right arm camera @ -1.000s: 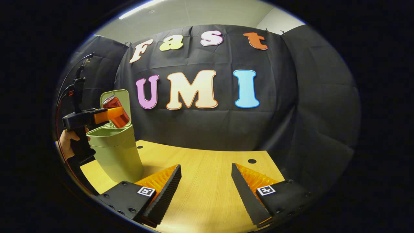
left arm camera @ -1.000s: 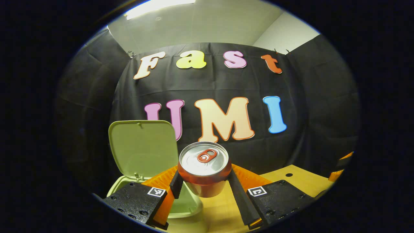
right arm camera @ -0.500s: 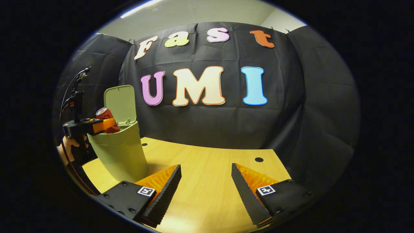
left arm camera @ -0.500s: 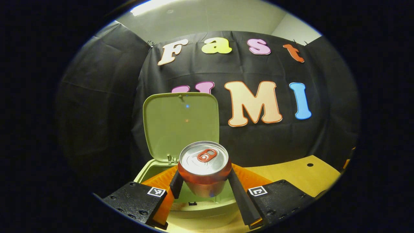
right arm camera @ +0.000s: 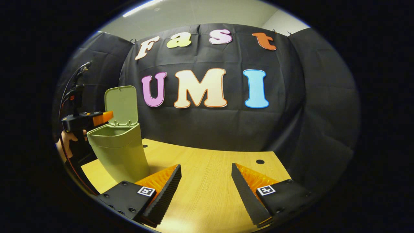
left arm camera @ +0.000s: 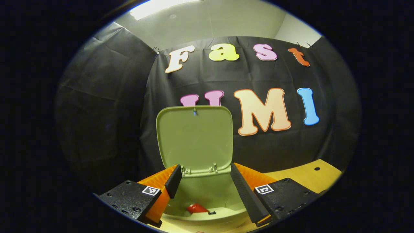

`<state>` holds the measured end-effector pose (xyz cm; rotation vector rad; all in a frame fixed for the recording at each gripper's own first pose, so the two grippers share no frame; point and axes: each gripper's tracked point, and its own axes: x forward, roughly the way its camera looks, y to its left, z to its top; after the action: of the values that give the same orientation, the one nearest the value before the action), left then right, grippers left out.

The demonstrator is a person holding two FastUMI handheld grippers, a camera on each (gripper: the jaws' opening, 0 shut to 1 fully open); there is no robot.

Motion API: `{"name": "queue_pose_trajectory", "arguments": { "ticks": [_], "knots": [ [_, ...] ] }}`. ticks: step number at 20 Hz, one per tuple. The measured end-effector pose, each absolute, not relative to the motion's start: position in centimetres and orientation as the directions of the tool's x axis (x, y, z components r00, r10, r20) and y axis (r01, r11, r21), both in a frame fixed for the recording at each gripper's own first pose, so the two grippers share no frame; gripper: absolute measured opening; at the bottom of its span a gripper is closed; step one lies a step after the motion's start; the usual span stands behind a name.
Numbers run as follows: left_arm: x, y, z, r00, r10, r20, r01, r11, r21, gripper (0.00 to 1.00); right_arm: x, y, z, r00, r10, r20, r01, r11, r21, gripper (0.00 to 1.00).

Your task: Press the lid of the desktop garbage bin to open it, pick up the crumpled paper on the desktop and throw it into the bin, then pick up the pop can on the desktop and drop it into the bin, and finally close the garbage bin lid.

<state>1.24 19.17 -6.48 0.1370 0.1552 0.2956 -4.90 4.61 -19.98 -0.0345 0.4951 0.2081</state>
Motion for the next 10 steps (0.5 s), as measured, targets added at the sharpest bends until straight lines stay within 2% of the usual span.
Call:
{"name": "queue_pose_trajectory", "arguments": {
  "ticks": [5, 10],
  "knots": [
    [4.2, 20.5, -1.9, 0.954, 0.289, -0.077, -0.279, 0.952, 0.124, 0.92, -5.2, 5.3, -19.3, 0.879, 0.151, -0.453, -0.162, 0.987, 0.016, 0.98],
    [7.3, 22.7, 2.9, 0.958, 0.285, 0.019, -0.284, 0.946, 0.154, 0.92, -5.9, 5.8, -19.7, 0.881, 0.119, -0.458, -0.128, 0.992, 0.010, 0.98]
  ]
}}
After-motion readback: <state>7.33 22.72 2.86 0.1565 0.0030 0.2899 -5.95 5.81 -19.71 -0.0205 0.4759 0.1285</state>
